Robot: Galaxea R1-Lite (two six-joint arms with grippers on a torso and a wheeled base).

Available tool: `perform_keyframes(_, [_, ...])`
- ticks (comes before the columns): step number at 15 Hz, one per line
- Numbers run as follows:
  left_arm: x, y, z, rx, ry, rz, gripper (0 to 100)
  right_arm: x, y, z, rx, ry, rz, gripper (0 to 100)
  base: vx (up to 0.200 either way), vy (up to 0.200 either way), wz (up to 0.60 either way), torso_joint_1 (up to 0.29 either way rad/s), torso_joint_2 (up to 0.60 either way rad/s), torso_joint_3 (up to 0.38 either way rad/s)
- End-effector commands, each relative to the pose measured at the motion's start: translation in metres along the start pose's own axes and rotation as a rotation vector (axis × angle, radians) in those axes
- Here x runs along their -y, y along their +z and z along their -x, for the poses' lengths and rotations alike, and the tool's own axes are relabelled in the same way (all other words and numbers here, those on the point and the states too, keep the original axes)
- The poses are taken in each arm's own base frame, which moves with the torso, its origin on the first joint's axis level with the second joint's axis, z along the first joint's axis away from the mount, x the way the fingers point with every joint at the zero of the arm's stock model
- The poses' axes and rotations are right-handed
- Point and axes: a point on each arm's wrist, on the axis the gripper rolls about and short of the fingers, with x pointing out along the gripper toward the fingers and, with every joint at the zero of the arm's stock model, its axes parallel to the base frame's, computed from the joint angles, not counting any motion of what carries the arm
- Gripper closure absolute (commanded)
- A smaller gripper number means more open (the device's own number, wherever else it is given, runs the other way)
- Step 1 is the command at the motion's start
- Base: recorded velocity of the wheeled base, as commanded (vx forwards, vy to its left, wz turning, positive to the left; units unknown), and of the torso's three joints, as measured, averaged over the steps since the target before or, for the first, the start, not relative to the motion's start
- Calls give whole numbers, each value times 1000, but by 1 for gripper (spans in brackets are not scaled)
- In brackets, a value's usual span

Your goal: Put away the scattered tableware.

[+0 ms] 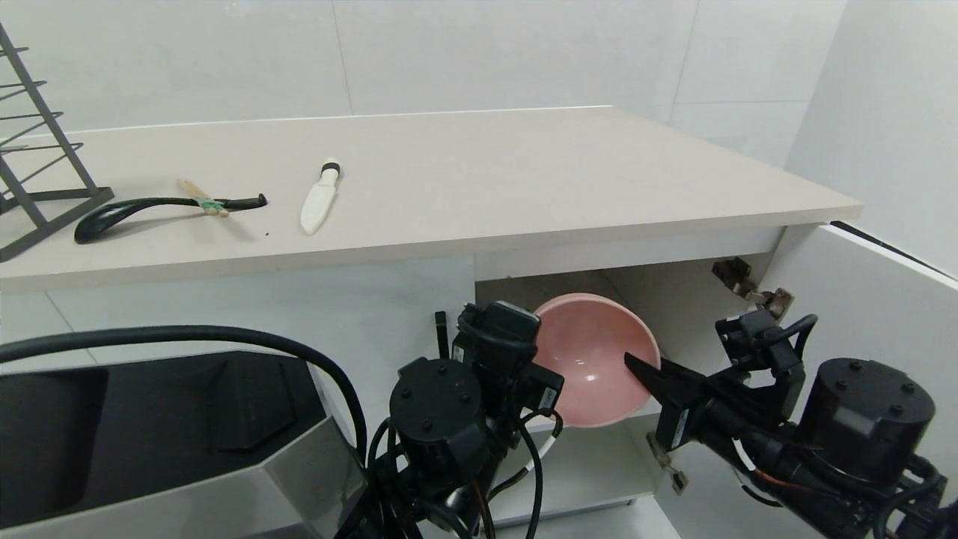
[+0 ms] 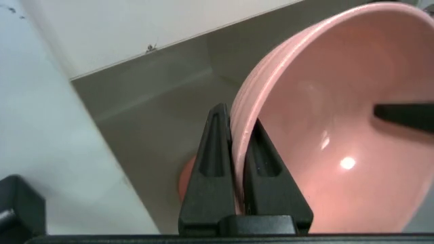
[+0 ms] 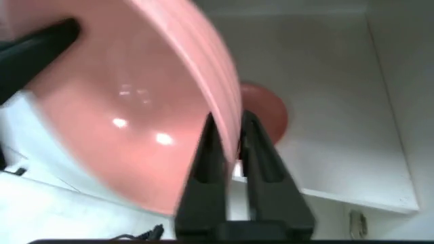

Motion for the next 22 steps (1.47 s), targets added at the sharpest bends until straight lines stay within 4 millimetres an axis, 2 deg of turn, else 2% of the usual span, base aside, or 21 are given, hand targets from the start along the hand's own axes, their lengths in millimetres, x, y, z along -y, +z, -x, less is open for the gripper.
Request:
perform_keyframes(1, [4, -1, -2, 5, -7, 2, 100, -4, 0, 0, 2, 27, 2, 100, 0, 0, 0, 0, 0, 0])
perform_keyframes(2, [6, -1, -1, 4, -13, 2, 100, -3, 1, -1, 4, 20, -17, 100, 0, 0, 0, 0, 0, 0])
perform_keyframes(3, [6, -1, -1, 4, -13, 2, 0, -2, 2, -3, 11, 18, -25, 100, 0, 0, 0, 0, 0, 0])
perform_keyframes(6, [13, 2, 4, 9, -37, 7, 0, 17, -2, -12, -1, -60, -49, 100, 0, 0, 0, 0, 0, 0])
perform_keyframes(9, [20, 8, 14, 14, -67, 10, 0, 25, -7, -16, -19, -91, -53, 100, 0, 0, 0, 0, 0, 0])
perform_keyframes(12, [15, 15, 39, -12, -105, 2, 0, 29, -14, -19, -49, -110, -55, 100, 0, 0, 0, 0, 0, 0])
perform_keyframes(14, [5, 18, 53, -31, -116, -6, 0, 36, -17, -21, -63, -134, -59, 100, 0, 0, 0, 0, 0, 0])
perform_keyframes(16, [-9, 29, 70, -21, -165, 4, 0, 40, -18, -21, -64, -149, -62, 100, 0, 0, 0, 0, 0, 0])
perform_keyframes(18, [-31, 43, 95, 14, -360, 50, 0, 39, -19, -20, -70, -149, -63, 100, 0, 0, 0, 0, 0, 0])
perform_keyframes(20, [-60, 41, 116, 12, -485, 8, 0, 39, -21, -17, -86, -150, -69, 100, 0, 0, 0, 0, 0, 0])
perform_keyframes(22, [-86, 38, 127, 31, -605, -22, 0, 39, -25, -10, -105, -158, -135, 100, 0, 0, 0, 0, 0, 0])
